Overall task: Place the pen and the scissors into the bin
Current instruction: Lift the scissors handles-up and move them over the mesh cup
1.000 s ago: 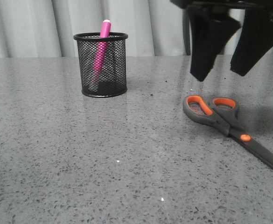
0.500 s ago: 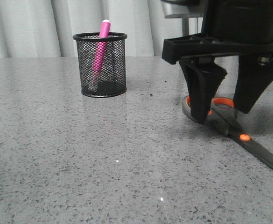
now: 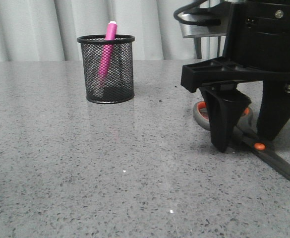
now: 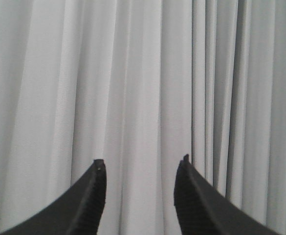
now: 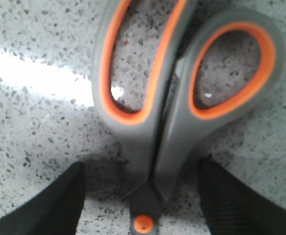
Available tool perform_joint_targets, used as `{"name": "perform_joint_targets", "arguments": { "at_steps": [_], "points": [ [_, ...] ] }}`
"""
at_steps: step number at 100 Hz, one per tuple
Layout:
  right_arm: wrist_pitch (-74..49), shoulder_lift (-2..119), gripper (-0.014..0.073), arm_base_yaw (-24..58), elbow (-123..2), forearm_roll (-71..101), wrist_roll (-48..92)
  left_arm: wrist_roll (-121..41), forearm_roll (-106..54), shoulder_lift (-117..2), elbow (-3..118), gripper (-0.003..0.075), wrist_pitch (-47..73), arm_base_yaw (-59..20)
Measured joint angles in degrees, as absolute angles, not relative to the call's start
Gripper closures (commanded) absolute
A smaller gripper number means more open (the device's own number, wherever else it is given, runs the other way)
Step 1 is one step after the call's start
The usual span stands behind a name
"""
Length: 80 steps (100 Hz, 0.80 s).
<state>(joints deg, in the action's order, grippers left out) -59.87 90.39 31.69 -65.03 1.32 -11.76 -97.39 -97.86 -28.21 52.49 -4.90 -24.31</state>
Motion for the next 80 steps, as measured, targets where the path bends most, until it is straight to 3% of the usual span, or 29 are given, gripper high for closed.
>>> {"name": "perform_joint_targets", "arguments": {
  "at_steps": [19, 52, 80],
  "points": [
    [-57.0, 90.39, 0.0669, 30.23, -64.94, 1.24, -11.76, -97.39, -97.86, -28.21, 52.49, 0.0426, -3.98, -24.31],
    [-44.7, 90.59, 0.0662, 30.88, -70.25, 2.88, -11.76, -97.39, -97.82, -28.21, 52.49, 0.0426, -2.29, -24.31],
    [-15.24, 86.34, 0.0651, 35.14, -73.18, 2.0, -11.76, -97.39, -97.73, -28.21, 52.34, 0.0426, -2.15, -24.31]
  ]
}}
